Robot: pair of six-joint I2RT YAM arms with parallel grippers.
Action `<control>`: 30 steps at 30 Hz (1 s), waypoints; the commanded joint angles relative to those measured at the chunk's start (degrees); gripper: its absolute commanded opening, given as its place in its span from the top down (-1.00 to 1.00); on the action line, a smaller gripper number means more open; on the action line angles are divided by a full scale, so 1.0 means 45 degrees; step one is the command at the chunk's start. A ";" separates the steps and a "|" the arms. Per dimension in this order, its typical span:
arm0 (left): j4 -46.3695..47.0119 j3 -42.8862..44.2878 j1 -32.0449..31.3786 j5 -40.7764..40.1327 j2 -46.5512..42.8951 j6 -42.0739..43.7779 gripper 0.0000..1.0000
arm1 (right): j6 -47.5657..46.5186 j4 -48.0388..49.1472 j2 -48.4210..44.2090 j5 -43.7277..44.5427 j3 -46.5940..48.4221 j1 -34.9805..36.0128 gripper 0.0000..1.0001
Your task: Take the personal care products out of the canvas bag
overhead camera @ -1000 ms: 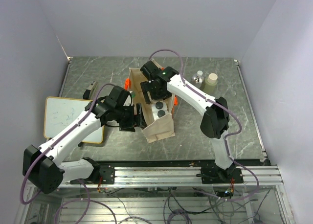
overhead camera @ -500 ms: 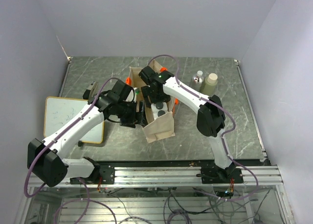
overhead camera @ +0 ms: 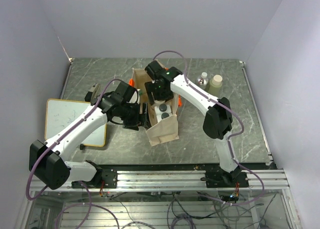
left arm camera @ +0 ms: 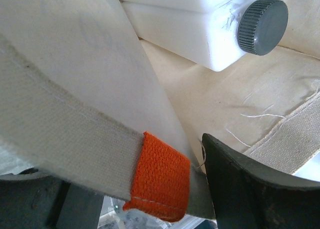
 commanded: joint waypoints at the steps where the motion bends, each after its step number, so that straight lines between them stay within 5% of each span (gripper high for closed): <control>1: 0.0233 0.0455 0.0046 -0.0177 -0.0060 -0.0443 -0.59 | 0.0164 0.0569 -0.1831 -0.1533 0.0860 -0.0548 1.00; 15: 0.0123 0.0995 0.0055 -0.0775 -0.0146 -0.1053 -0.57 | 0.2886 0.3993 -0.5062 -0.8577 -0.1696 -0.3182 1.00; 21: 0.0484 0.0956 0.0046 -0.0964 -0.0335 -0.1412 -0.58 | 0.6245 0.8688 -0.7228 -1.2044 -0.4221 -0.5298 1.00; 26: 0.0387 0.1261 0.0047 -0.0987 -0.0068 -0.1310 -0.57 | 0.8460 1.2148 -0.8760 -1.3714 -0.6225 -0.7026 1.00; 30: 0.0102 0.1531 0.0046 -0.1053 0.0125 -0.0996 -0.57 | 0.7764 1.1739 -0.9748 -1.3984 -0.7248 -0.8558 1.00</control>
